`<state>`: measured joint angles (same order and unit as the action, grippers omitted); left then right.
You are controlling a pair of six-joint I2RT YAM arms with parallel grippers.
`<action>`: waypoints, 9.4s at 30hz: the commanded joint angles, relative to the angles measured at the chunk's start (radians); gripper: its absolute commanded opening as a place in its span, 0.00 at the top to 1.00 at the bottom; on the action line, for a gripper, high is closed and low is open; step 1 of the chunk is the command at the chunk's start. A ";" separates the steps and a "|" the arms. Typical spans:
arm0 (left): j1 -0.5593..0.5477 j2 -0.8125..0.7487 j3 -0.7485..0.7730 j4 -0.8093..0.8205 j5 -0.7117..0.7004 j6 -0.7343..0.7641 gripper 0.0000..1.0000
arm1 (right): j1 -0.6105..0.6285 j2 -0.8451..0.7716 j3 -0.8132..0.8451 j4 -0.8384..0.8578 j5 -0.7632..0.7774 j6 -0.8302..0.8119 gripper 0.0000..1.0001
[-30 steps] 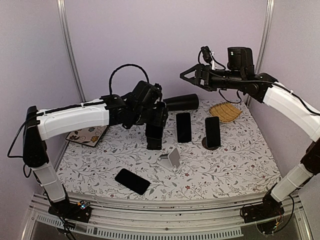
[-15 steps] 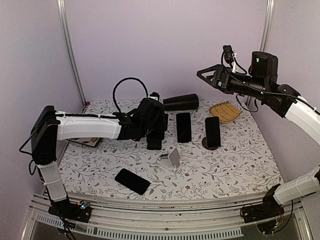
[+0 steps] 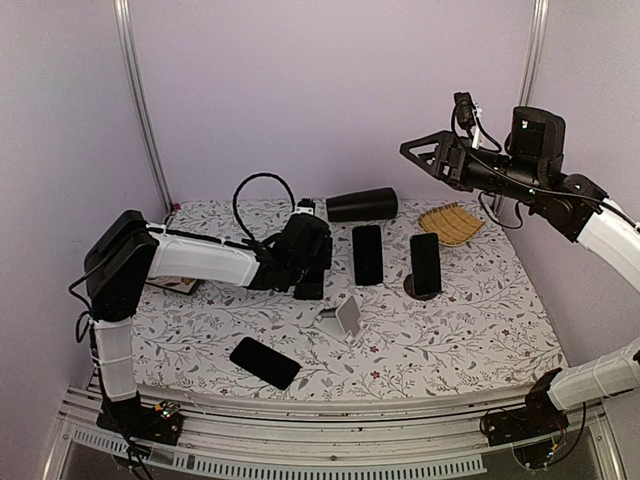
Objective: Place the phone on the phone stand
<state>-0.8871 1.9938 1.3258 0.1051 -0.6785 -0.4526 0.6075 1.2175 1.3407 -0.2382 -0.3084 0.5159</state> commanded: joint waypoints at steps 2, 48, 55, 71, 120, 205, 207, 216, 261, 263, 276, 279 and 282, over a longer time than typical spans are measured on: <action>0.007 0.037 0.007 0.069 -0.050 -0.001 0.65 | -0.005 0.009 0.008 0.012 -0.022 -0.013 0.21; 0.002 0.039 -0.042 0.072 -0.032 -0.040 0.13 | -0.003 0.039 0.014 0.004 -0.073 -0.034 0.21; 0.002 -0.017 -0.069 0.062 -0.007 -0.035 0.03 | -0.004 0.030 0.000 -0.046 -0.072 -0.062 0.14; 0.023 -0.400 -0.219 -0.304 0.069 -0.349 0.03 | 0.121 0.054 -0.028 -0.264 0.082 -0.248 0.07; 0.488 -1.214 -0.693 -0.769 0.537 -0.721 0.03 | 0.670 1.216 0.728 -0.685 0.355 -0.309 0.13; 0.439 -0.722 -0.851 -0.063 1.050 -0.720 1.00 | 0.516 1.037 0.588 -0.400 0.056 -0.248 0.26; 0.439 -0.756 -0.832 -0.077 1.042 -0.687 1.00 | 0.516 1.017 0.588 -0.395 0.069 -0.253 0.20; 0.401 -0.898 -0.712 -0.097 0.979 -0.510 1.00 | 0.478 0.860 0.548 -0.360 0.121 -0.244 0.06; -0.145 -0.706 -0.393 0.219 0.428 0.013 1.00 | 0.147 0.487 -0.380 0.148 0.192 0.048 0.59; -0.147 -0.725 -0.407 0.220 0.421 0.018 1.00 | 0.147 0.507 -0.378 0.150 0.213 0.053 0.60; -0.150 -0.798 -0.528 0.310 0.444 0.074 1.00 | 0.267 0.612 -0.334 0.132 0.333 0.034 0.60; -0.153 -0.817 -0.559 0.339 0.451 0.097 1.00 | 0.293 0.621 -0.320 0.106 0.352 0.043 0.61; -0.153 -0.827 -0.577 0.341 0.483 0.122 1.00 | 0.319 0.612 -0.310 0.081 0.361 0.060 0.61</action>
<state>-1.0210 1.2076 0.7624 0.3305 -0.2352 -0.3786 0.8940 1.8210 0.9974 -0.1169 0.0154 0.5606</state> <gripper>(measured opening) 0.055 0.391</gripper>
